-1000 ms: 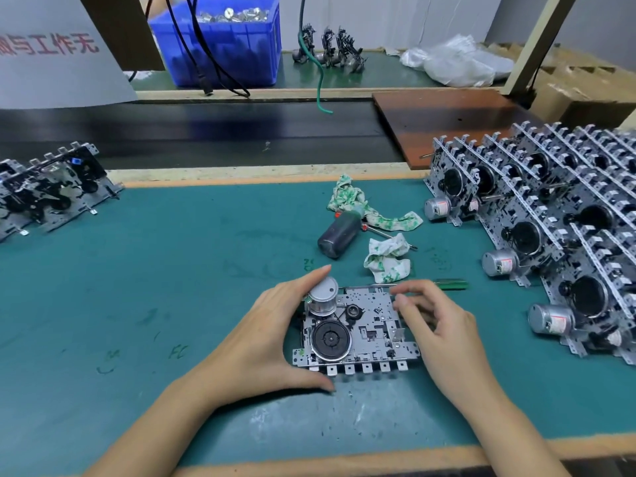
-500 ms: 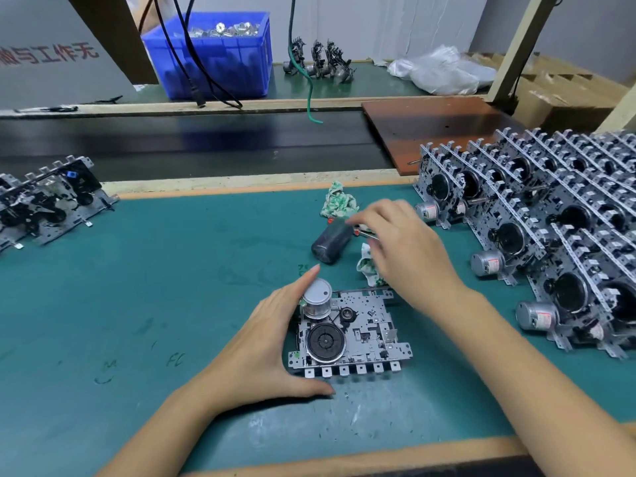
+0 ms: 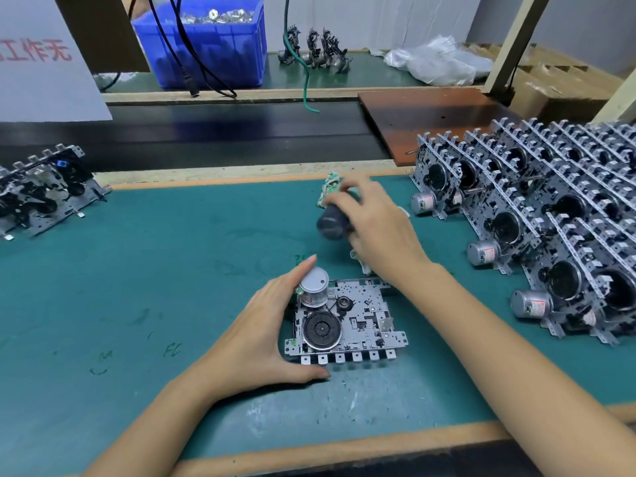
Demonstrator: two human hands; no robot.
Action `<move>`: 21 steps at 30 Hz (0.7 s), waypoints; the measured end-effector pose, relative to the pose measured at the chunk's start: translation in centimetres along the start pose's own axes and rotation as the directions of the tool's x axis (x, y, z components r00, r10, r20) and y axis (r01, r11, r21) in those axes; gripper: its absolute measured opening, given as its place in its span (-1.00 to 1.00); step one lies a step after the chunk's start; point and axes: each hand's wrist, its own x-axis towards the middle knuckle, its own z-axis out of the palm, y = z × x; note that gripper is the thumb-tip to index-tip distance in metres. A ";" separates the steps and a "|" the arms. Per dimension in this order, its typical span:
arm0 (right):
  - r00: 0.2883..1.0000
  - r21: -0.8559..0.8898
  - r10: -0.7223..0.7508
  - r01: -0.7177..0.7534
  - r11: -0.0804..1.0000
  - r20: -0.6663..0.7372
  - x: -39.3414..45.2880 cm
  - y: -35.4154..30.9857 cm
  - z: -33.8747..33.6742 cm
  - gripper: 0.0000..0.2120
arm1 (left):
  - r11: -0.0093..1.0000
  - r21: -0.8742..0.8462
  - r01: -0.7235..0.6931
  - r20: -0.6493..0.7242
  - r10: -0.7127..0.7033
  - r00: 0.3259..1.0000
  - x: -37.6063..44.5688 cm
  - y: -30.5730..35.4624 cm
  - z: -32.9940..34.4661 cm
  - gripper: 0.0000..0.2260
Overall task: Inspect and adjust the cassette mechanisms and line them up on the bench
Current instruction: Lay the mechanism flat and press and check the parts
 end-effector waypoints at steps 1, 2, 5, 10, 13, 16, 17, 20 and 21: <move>0.993 0.122 0.078 -0.067 0.990 -0.086 -0.5 -0.3 -0.6 -0.59 | 1.000 -0.002 0.000 0.000 0.000 1.000 0.0 0.0 0.0 0.00; 0.976 0.249 0.153 -0.112 0.962 -0.154 -1.0 -0.4 -1.2 -0.61 | 1.000 -0.004 0.003 0.001 -0.003 1.000 0.0 -0.1 0.0 0.00; 0.893 0.650 0.420 -0.223 0.726 -0.163 -2.7 -0.8 -3.1 -0.70 | 1.000 -0.014 0.018 0.002 -0.018 1.000 -0.1 -0.1 0.1 0.00; 0.713 0.961 0.650 -0.141 -0.236 0.264 -5.8 -0.3 -4.5 -0.73 | 0.998 -0.036 0.048 0.015 -0.047 0.999 -0.2 -0.3 0.1 0.02; 0.632 0.868 0.669 -0.008 -0.497 0.390 -6.2 0.1 -4.6 -0.74 | 0.984 -0.145 0.101 0.017 -0.100 0.995 -0.2 -0.1 0.1 -0.03; 0.588 0.849 0.706 0.062 -0.525 0.394 -6.1 0.5 -4.9 -0.72 | 0.966 -0.210 0.152 -0.113 -0.178 0.977 0.8 1.1 0.3 -0.28; 0.588 0.850 0.707 0.063 -0.524 0.393 -6.1 0.6 -5.0 -0.72 | 0.975 -0.158 0.155 -0.179 -0.183 0.967 1.4 1.7 0.5 -0.34; 0.594 0.820 0.676 0.047 -0.570 0.436 -6.2 0.4 -5.0 -0.72 | 0.980 0.080 0.185 -0.243 -0.161 0.957 2.9 3.5 0.6 -0.35; 0.594 0.807 0.664 0.042 -0.589 0.453 -6.2 0.3 -5.0 -0.71 | 0.969 0.149 0.198 -0.205 -0.166 0.965 3.3 4.0 0.4 -0.32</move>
